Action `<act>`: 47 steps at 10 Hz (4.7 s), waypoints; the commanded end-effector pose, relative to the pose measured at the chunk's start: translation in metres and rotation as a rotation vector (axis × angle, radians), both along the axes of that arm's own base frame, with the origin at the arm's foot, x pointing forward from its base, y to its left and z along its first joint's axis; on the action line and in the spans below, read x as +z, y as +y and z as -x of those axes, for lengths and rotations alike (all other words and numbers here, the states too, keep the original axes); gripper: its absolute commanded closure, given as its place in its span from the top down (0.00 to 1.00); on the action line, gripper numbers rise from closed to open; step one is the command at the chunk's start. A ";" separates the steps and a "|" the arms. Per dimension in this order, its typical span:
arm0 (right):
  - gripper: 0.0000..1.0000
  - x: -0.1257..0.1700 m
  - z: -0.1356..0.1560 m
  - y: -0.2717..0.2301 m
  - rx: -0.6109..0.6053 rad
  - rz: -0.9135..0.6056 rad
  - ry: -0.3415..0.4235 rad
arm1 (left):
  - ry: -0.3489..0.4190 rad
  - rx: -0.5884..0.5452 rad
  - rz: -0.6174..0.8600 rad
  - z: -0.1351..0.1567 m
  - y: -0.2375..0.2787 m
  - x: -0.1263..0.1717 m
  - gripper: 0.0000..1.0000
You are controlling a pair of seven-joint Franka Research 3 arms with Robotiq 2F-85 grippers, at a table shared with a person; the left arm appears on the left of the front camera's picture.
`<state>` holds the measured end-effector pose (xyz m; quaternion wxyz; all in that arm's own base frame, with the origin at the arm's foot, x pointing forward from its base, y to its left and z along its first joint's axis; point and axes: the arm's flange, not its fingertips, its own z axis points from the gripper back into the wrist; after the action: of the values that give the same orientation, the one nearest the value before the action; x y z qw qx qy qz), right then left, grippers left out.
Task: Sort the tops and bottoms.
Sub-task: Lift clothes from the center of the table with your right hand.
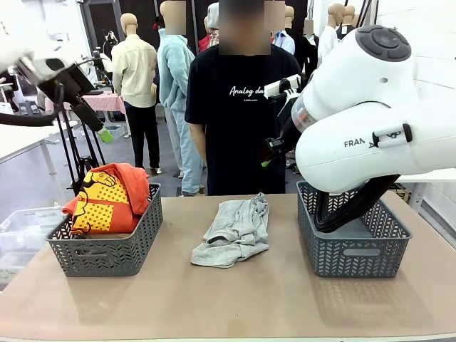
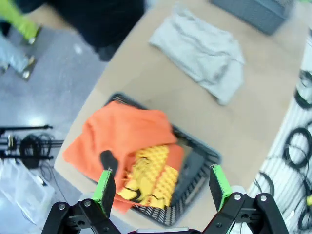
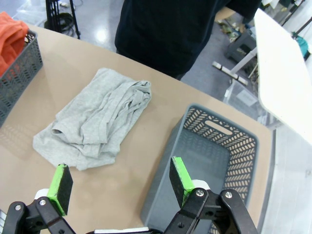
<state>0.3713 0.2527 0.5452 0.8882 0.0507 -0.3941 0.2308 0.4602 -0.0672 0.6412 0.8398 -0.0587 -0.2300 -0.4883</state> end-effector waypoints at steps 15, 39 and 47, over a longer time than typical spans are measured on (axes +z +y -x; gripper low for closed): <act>1.00 -0.029 -0.060 0.112 0.304 0.088 0.102 | 0.008 -0.223 0.063 0.055 0.002 0.002 1.00; 0.27 -0.223 -0.215 0.135 0.180 0.346 0.733 | 0.008 -0.223 0.063 0.055 0.002 0.002 1.00; 0.00 -0.168 -0.210 0.124 0.121 0.256 0.666 | 0.008 -0.223 0.063 0.055 0.002 0.002 1.00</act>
<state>0.5890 0.3839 0.3493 0.9498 0.0253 -0.0129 0.3117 0.4075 -0.0668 0.6425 0.7793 -0.1126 -0.2373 -0.5689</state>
